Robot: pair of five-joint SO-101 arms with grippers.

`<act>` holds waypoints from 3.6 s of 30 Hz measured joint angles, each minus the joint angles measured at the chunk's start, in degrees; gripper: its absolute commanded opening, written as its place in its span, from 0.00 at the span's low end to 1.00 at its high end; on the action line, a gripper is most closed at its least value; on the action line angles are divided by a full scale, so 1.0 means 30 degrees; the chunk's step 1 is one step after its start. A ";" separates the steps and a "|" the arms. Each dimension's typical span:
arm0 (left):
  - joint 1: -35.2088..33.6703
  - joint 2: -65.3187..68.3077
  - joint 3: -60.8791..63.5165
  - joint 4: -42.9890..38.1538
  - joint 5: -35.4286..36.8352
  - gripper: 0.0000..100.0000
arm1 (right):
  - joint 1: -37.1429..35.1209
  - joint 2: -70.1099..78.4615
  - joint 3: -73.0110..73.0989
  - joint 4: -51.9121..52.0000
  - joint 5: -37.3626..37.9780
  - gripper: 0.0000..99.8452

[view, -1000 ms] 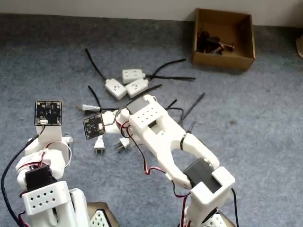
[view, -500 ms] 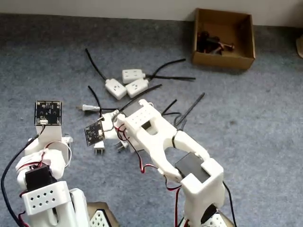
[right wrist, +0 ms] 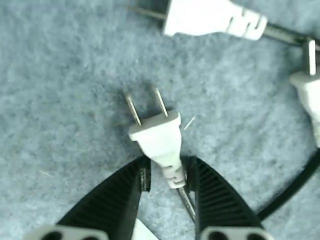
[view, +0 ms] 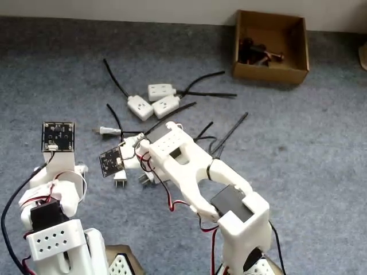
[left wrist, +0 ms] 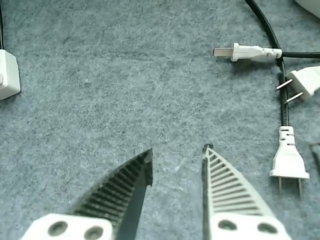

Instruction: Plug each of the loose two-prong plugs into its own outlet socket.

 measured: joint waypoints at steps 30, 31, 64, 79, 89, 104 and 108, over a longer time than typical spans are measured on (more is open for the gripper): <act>-0.0029 0.0000 0.0440 -0.0381 0.0000 0.15 | -0.0029 0.0117 0.0029 -0.1465 -0.1114 0.04; -0.0029 0.0000 0.0440 -0.0410 0.0000 0.15 | 0.0000 0.0117 0.0029 -0.1641 -0.1114 0.04; -0.0029 0.0000 0.0469 -0.0440 0.0000 0.15 | 0.0967 0.1934 -0.2930 -0.1846 -0.5245 0.01; -0.0029 0.0000 0.0469 -0.0440 0.0000 0.15 | 0.2403 0.1963 -0.8352 0.1172 -0.7502 0.01; -0.0029 0.0000 0.1143 -0.1407 0.0000 0.15 | 0.2989 0.1993 -1.1194 0.3868 -0.7619 0.01; -0.0029 0.0000 0.1172 -0.1670 0.0000 0.15 | 0.4308 0.1993 -1.3744 0.5626 -1.0842 0.01; -0.0029 0.0000 0.1172 -0.1670 0.0000 0.15 | 0.4366 0.1993 -1.4799 0.6623 -1.1663 0.01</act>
